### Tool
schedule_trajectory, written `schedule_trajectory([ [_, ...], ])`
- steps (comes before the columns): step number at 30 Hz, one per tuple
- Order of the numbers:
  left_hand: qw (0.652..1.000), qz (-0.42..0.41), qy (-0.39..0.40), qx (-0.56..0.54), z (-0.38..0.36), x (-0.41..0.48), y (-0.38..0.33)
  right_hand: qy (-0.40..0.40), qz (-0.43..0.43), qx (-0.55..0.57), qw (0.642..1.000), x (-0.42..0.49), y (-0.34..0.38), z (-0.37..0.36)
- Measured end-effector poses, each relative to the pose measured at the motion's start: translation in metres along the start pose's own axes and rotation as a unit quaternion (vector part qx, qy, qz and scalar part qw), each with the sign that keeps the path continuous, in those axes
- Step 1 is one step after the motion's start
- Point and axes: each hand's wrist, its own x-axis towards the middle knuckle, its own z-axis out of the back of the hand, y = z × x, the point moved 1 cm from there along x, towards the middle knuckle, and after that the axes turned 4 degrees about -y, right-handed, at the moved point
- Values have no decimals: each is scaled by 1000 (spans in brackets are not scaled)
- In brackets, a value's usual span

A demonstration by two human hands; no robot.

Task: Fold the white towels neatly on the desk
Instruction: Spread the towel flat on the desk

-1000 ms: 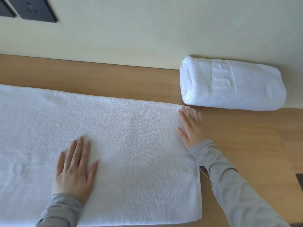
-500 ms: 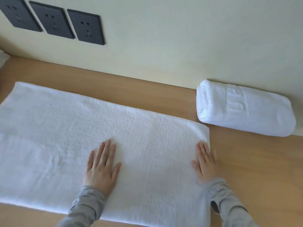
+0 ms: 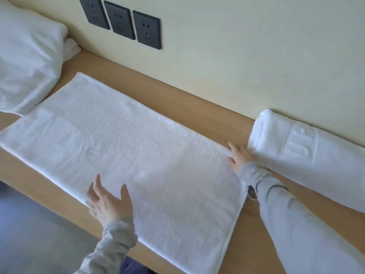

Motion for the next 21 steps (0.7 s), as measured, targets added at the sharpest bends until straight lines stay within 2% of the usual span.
schedule_trajectory([
  [1,997,66,-30,-23,7,-18,2,15,-5,-9,1000,5,1,3],
  [3,977,200,-39,-68,17,-53,5,38,-3,-20,999,12,6,9],
  [6,922,368,13,-119,19,-100,6,78,6,-58,995,21,14,18],
  [8,885,435,41,-161,13,-130,5,113,-4,-70,991,26,17,23],
  [11,855,470,81,-202,2,-166,2,151,-36,-73,985,27,20,27],
  [14,838,481,112,-231,-5,-191,-3,193,-25,-119,974,30,20,33],
  [17,813,513,144,-235,-18,-214,-1,232,10,-152,961,29,21,44],
  [21,786,536,145,-271,-20,-235,2,222,76,-164,958,22,16,51],
])
